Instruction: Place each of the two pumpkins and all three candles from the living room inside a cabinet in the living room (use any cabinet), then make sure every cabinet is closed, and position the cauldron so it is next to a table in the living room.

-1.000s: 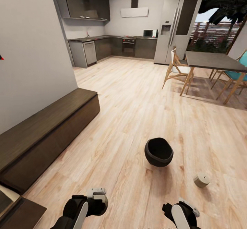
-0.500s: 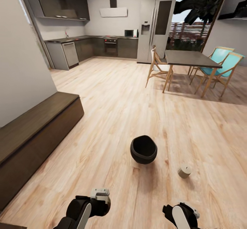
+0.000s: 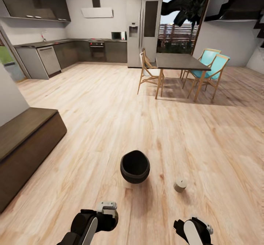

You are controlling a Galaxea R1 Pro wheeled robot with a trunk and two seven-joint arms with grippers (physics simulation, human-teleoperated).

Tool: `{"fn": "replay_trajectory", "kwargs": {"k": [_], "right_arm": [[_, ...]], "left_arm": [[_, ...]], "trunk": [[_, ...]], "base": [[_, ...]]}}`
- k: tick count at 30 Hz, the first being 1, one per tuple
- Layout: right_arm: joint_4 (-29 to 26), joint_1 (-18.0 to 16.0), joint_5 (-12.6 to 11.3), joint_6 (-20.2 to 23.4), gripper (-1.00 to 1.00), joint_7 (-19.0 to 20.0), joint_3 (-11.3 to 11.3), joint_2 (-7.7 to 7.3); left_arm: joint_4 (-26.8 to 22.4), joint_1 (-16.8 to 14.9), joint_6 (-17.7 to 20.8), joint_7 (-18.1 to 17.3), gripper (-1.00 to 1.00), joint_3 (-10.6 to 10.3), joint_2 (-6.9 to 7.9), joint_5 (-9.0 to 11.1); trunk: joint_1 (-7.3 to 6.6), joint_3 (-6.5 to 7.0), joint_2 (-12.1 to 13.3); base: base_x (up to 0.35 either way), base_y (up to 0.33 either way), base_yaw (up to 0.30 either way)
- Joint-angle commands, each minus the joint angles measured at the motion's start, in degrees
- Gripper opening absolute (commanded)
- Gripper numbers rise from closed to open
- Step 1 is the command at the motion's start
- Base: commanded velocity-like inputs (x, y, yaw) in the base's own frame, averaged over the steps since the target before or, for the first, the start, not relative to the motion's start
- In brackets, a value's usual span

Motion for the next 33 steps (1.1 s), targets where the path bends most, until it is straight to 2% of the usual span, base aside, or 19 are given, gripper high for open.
{"fn": "replay_trajectory", "kwargs": {"k": [1,9,26,33], "right_arm": [[-0.06,-0.04,-0.31,0.16,1.0,-0.42,-0.04,0.03],[-0.06,-0.04,0.03,0.11,1.0,-0.43,0.02,0.03],[-0.06,-0.04,-0.07,0.1,1.0,-0.42,0.31,0.04],[-0.06,-0.04,0.07,-0.01,1.0,-0.42,0.47,0.03]], "left_arm": [[-0.07,-0.02,0.21,0.58,-1.0,-0.03,0.0,0.62],[-0.07,-0.03,0.26,0.67,-1.0,-0.1,-0.03,0.6],[-0.07,-0.03,0.21,0.82,-1.0,-0.08,-0.05,0.59],[-0.07,-0.03,0.19,0.84,-1.0,-0.1,-0.05,0.59]], "trunk": [[0.02,-0.05,-0.02],[0.02,-0.05,-0.02],[0.02,-0.05,-0.02],[0.02,-0.05,-0.02]], "base": [[0.269,-0.207,-0.109],[0.228,-0.256,-0.003],[0.166,-0.301,0.272],[0.252,-0.212,0.07]]}}
